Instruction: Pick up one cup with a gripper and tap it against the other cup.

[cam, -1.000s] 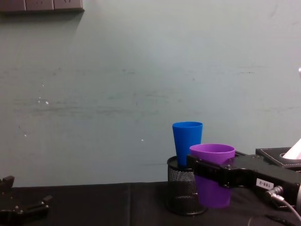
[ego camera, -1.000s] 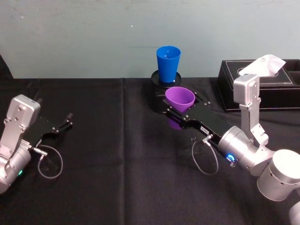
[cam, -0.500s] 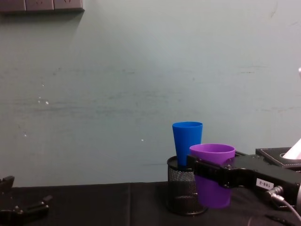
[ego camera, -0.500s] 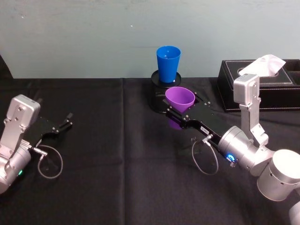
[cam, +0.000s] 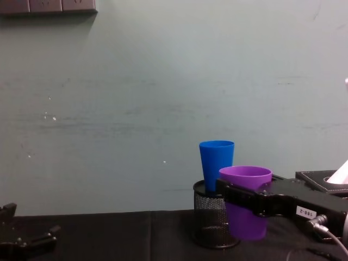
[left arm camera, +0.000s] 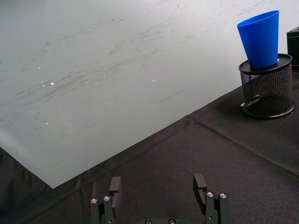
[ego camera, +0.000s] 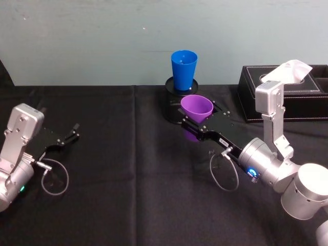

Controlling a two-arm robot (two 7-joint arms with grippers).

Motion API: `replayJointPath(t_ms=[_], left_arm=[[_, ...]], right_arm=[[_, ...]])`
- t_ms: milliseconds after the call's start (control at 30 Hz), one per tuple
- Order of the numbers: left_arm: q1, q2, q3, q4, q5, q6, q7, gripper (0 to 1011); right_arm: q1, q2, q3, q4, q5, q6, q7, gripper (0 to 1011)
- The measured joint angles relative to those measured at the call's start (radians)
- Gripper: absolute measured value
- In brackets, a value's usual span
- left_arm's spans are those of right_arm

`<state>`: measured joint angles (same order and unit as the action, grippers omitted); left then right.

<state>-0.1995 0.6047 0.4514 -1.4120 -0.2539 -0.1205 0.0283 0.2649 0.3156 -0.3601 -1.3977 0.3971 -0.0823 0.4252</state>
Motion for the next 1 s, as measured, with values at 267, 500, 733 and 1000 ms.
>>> replayJointPath(t_ms=[267,500,733,1000], left_arm=[[0.0,0.0,0.0,0.0,0.0,0.0,0.0,1000],[0.0,0.0,0.0,0.0,0.0,0.0,0.0,1000],[0.0,0.0,0.0,0.0,0.0,0.0,0.0,1000],[0.0,0.0,0.0,0.0,0.0,0.0,0.0,1000]], right_arm=[[0.0,0.0,0.0,0.0,0.0,0.0,0.0,735],[0.0,0.0,0.0,0.0,0.0,0.0,0.0,734],[0.0,0.0,0.0,0.0,0.0,0.0,0.0,734],[0.0,0.0,0.0,0.0,0.0,0.0,0.0,734]])
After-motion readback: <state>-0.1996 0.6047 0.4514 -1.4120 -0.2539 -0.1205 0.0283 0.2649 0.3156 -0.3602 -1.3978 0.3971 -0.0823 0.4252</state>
